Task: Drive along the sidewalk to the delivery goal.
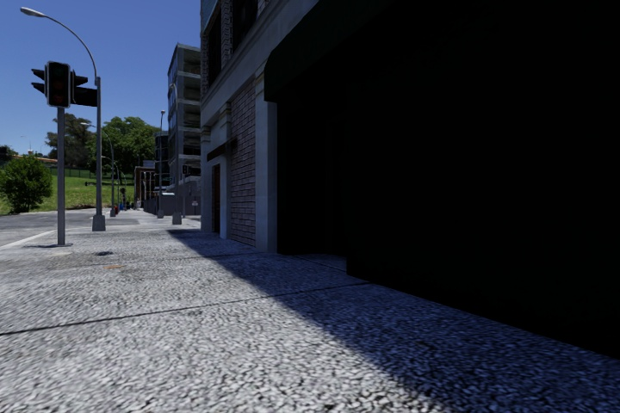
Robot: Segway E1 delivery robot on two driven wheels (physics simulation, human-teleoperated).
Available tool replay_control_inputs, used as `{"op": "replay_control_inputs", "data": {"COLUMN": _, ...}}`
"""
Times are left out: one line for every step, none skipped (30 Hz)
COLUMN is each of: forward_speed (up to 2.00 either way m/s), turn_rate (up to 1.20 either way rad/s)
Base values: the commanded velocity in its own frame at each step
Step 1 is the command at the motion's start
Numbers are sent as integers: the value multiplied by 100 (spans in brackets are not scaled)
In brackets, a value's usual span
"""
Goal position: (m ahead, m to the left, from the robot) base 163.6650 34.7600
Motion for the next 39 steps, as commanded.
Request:
{"op": "replay_control_inputs", "data": {"forward_speed": 0, "turn_rate": 0}}
{"op": "replay_control_inputs", "data": {"forward_speed": 0, "turn_rate": 0}}
{"op": "replay_control_inputs", "data": {"forward_speed": 0, "turn_rate": 0}}
{"op": "replay_control_inputs", "data": {"forward_speed": 0, "turn_rate": 0}}
{"op": "replay_control_inputs", "data": {"forward_speed": 0, "turn_rate": 0}}
{"op": "replay_control_inputs", "data": {"forward_speed": 0, "turn_rate": 0}}
{"op": "replay_control_inputs", "data": {"forward_speed": 0, "turn_rate": 0}}
{"op": "replay_control_inputs", "data": {"forward_speed": 0, "turn_rate": 0}}
{"op": "replay_control_inputs", "data": {"forward_speed": 0, "turn_rate": 0}}
{"op": "replay_control_inputs", "data": {"forward_speed": 0, "turn_rate": 0}}
{"op": "replay_control_inputs", "data": {"forward_speed": 0, "turn_rate": 0}}
{"op": "replay_control_inputs", "data": {"forward_speed": 0, "turn_rate": 0}}
{"op": "replay_control_inputs", "data": {"forward_speed": 0, "turn_rate": 0}}
{"op": "replay_control_inputs", "data": {"forward_speed": 0, "turn_rate": 0}}
{"op": "replay_control_inputs", "data": {"forward_speed": 0, "turn_rate": 0}}
{"op": "replay_control_inputs", "data": {"forward_speed": 0, "turn_rate": 0}}
{"op": "replay_control_inputs", "data": {"forward_speed": 0, "turn_rate": 0}}
{"op": "replay_control_inputs", "data": {"forward_speed": 0, "turn_rate": 0}}
{"op": "replay_control_inputs", "data": {"forward_speed": 0, "turn_rate": 0}}
{"op": "replay_control_inputs", "data": {"forward_speed": 0, "turn_rate": 0}}
{"op": "replay_control_inputs", "data": {"forward_speed": 0, "turn_rate": 0}}
{"op": "replay_control_inputs", "data": {"forward_speed": 0, "turn_rate": 0}}
{"op": "replay_control_inputs", "data": {"forward_speed": 0, "turn_rate": 0}}
{"op": "replay_control_inputs", "data": {"forward_speed": 0, "turn_rate": 0}}
{"op": "replay_control_inputs", "data": {"forward_speed": 0, "turn_rate": 0}}
{"op": "replay_control_inputs", "data": {"forward_speed": 0, "turn_rate": 0}}
{"op": "replay_control_inputs", "data": {"forward_speed": 0, "turn_rate": 0}}
{"op": "replay_control_inputs", "data": {"forward_speed": 0, "turn_rate": 0}}
{"op": "replay_control_inputs", "data": {"forward_speed": 0, "turn_rate": 0}}
{"op": "replay_control_inputs", "data": {"forward_speed": 0, "turn_rate": 0}}
{"op": "replay_control_inputs", "data": {"forward_speed": 7, "turn_rate": 12}}
{"op": "replay_control_inputs", "data": {"forward_speed": 36, "turn_rate": 18}}
{"op": "replay_control_inputs", "data": {"forward_speed": 53, "turn_rate": 20}}
{"op": "replay_control_inputs", "data": {"forward_speed": 66, "turn_rate": 20}}
{"op": "replay_control_inputs", "data": {"forward_speed": 72, "turn_rate": 20}}
{"op": "replay_control_inputs", "data": {"forward_speed": 72, "turn_rate": 20}}
{"op": "replay_control_inputs", "data": {"forward_speed": 74, "turn_rate": 20}}
{"op": "replay_control_inputs", "data": {"forward_speed": 74, "turn_rate": 24}}
{"op": "replay_control_inputs", "data": {"forward_speed": 75, "turn_rate": 31}}
